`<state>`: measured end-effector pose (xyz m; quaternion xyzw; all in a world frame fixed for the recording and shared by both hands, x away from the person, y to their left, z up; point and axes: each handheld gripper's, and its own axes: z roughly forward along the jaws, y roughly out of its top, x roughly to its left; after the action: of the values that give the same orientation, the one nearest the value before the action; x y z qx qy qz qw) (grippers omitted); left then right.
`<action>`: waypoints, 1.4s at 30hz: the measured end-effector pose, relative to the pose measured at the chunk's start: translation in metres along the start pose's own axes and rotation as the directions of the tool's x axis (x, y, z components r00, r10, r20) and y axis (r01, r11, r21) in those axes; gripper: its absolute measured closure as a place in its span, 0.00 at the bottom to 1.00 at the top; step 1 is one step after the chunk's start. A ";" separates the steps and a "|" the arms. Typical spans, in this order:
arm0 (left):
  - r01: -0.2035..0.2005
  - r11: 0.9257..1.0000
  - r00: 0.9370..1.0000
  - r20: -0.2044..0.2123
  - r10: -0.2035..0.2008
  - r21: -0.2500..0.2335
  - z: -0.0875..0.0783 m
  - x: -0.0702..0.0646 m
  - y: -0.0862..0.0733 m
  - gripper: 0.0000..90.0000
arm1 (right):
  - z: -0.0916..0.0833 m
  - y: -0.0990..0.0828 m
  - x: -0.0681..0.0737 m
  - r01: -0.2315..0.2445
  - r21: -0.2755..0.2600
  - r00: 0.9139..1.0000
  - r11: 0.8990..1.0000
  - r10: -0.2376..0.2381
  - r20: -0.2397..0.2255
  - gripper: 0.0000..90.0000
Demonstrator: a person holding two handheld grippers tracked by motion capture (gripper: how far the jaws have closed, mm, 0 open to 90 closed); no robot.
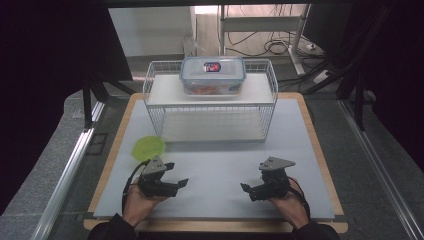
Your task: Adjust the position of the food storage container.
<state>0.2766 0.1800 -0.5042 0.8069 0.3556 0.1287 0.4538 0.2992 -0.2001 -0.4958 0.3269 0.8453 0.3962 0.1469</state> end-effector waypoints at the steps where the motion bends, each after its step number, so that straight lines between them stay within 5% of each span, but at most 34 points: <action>1: 0.007 1.000 1.000 0.010 -0.008 0.001 -0.001 0.004 0.002 0.46 | 0.000 0.000 -0.001 -0.002 0.002 1.000 1.000 0.002 0.003 0.00; 3: 0.001 1.000 1.000 0.019 -0.002 0.021 -0.003 0.011 0.007 0.57 | 0.001 0.000 -0.001 -0.003 0.005 1.000 1.000 0.003 0.001 0.00; 8: 0.029 0.999 0.999 -0.043 -0.027 0.032 -0.013 0.038 0.020 0.89 | 0.002 -0.001 -0.001 -0.005 0.012 1.000 1.000 0.005 -0.008 0.01; 13: 0.093 0.996 0.991 -0.096 -0.093 0.004 -0.026 0.064 0.020 1.00 | 0.003 -0.001 -0.002 0.011 0.028 1.000 1.000 -0.011 -0.005 0.02; 18: 0.165 0.986 0.965 -0.205 -0.164 -0.014 -0.038 0.103 0.013 1.00 | 0.006 -0.003 -0.002 0.027 0.047 1.000 0.999 -0.027 -0.003 0.02; 21: 0.176 0.984 0.956 -0.235 -0.176 -0.023 -0.041 0.114 0.011 1.00 | 0.007 -0.003 -0.001 0.030 0.052 1.000 0.998 -0.030 -0.002 0.02; 25: 0.216 0.975 0.933 -0.284 -0.221 -0.050 -0.044 0.135 0.008 1.00 | 0.007 -0.003 -0.001 0.029 0.055 1.000 0.998 -0.029 -0.002 0.02; 26: 0.226 0.973 0.922 -0.314 -0.229 -0.046 -0.044 0.143 0.005 1.00 | 0.008 -0.003 -0.001 0.027 0.056 1.000 0.998 -0.027 0.000 0.02; 27: 0.226 0.973 0.922 -0.314 -0.229 -0.046 -0.044 0.143 0.005 1.00 | 0.008 -0.003 -0.001 0.027 0.056 1.000 0.998 -0.027 0.000 0.02; 29: 0.235 0.971 0.912 -0.336 -0.236 -0.042 -0.042 0.150 0.002 1.00 | 0.008 -0.003 -0.002 0.028 0.056 1.000 0.998 -0.028 0.002 0.02; 31: 0.249 0.968 0.897 -0.370 -0.242 -0.029 -0.038 0.158 -0.004 1.00 | 0.008 -0.003 -0.002 0.028 0.063 1.000 0.998 -0.028 0.001 0.02; 35: 0.255 0.967 0.892 -0.383 -0.239 -0.010 -0.034 0.160 -0.008 1.00 | 0.009 -0.004 -0.002 0.035 0.072 0.999 0.997 -0.035 0.004 0.02; 42: 0.260 0.966 0.895 -0.376 -0.239 0.005 -0.030 0.157 -0.010 1.00 | 0.009 -0.004 -0.002 0.042 0.083 0.999 0.996 -0.043 0.005 0.03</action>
<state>0.3679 0.3110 -0.5138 0.7275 0.5392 0.2104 0.3684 0.3032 -0.1978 -0.5051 0.3159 0.8672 0.3566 0.1445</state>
